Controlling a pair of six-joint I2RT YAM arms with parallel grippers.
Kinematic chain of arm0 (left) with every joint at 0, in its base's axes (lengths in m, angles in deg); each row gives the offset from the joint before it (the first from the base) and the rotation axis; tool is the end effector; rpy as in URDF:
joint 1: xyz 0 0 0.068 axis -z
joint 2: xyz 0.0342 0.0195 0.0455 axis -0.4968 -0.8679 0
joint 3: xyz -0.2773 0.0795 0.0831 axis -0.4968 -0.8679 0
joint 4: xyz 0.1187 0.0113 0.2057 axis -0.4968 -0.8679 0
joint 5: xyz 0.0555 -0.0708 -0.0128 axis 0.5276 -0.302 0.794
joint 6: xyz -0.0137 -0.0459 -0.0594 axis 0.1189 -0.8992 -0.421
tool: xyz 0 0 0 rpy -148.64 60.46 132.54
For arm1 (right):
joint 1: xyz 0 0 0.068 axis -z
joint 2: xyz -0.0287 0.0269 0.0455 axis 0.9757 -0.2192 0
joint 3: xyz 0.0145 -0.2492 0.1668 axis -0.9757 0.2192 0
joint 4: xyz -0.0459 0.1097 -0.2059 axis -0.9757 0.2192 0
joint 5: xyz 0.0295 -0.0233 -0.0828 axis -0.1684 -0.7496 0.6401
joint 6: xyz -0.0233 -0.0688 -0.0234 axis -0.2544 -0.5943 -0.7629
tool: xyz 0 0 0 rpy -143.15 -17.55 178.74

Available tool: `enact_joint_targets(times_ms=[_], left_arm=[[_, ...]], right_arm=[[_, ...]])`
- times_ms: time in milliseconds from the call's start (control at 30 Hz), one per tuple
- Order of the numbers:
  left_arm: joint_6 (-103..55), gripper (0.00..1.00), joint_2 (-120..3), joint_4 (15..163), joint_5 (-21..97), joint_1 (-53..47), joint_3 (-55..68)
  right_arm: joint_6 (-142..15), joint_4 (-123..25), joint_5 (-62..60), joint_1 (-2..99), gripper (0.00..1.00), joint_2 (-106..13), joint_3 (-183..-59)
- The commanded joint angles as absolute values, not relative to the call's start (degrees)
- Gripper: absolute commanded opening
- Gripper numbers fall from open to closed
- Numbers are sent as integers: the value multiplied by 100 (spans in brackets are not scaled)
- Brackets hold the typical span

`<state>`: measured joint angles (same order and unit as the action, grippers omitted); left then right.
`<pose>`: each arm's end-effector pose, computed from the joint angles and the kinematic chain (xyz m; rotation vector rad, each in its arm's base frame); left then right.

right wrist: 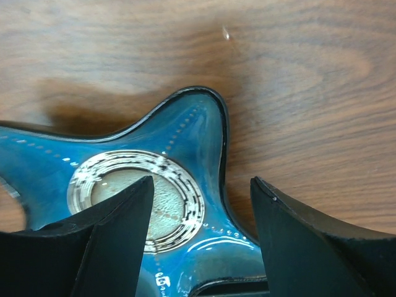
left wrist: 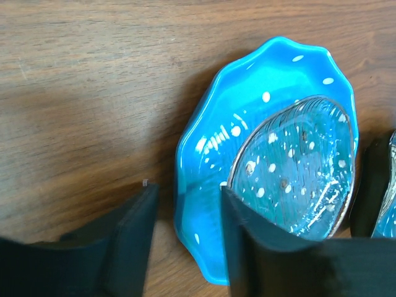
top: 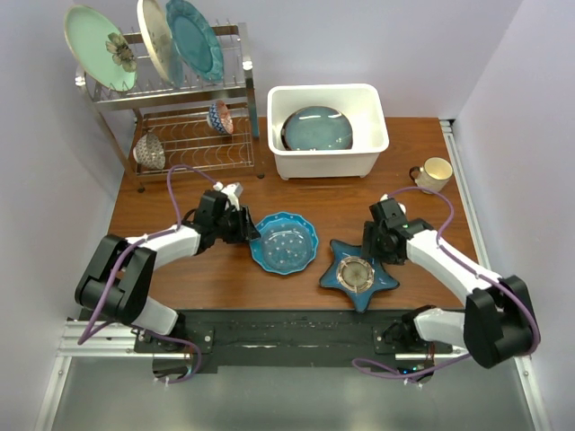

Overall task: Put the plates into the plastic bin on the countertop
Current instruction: Place the plate at the center of the board, then pick up the plate at the center of the board.

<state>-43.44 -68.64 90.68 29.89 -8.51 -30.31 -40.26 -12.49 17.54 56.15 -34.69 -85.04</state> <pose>0.2528 -0.1178 0.1791 -0.0650 2.4650 -0.7572 0.1832 0.0582 0.2039 0.2589 2.6875 0.0083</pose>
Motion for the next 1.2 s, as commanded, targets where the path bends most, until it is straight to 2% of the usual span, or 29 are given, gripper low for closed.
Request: enact_joint_targets(times_ms=[0, 100, 200, 367, 500, 733, 800, 833, 933, 1167], left_arm=[[-4351, 55, -6628, 9254, 3026, -887, -2987], [-4315, 66, -6443, 9183, 3105, -887, -2970], [-4237, 70, -6241, 9096, 3131, -887, -2908], [-4122, 72, -5898, 9086, 2886, -887, -2847], [-4061, 73, -5801, 9166, 2648, -887, -2864], [-4078, 73, -5836, 9385, 2358, -878, -2952], [-4078, 73, -5871, 9403, 2323, -878, -2943], [-4069, 73, -5889, 9412, 2314, -878, -2935], [-4052, 73, -5915, 9394, 2305, -887, -2926], [-3999, 73, -5924, 9359, 2305, -878, -2908]], right_arm=[[-4020, -1202, 1706, 5616, 67, -3858, -8623], [-4134, -1298, 1390, 5616, 67, -4069, -8632], [-4231, -1508, 767, 5625, 66, -4192, -8562], [-4073, -2159, -338, 5625, 60, -4228, -8158], [-3985, -2651, -728, 5616, 55, -4315, -7920], [-3924, -2951, -869, 5625, 24, -4491, -7683], [-3932, -3030, -948, 5616, 17, -4544, -7665], [-3915, -3074, -974, 5625, 10, -4562, -7639], [-3915, -3197, -1071, 5616, 0, -4623, -7621], [-3941, -3206, -1186, 5616, 0, -4202, -7673]])
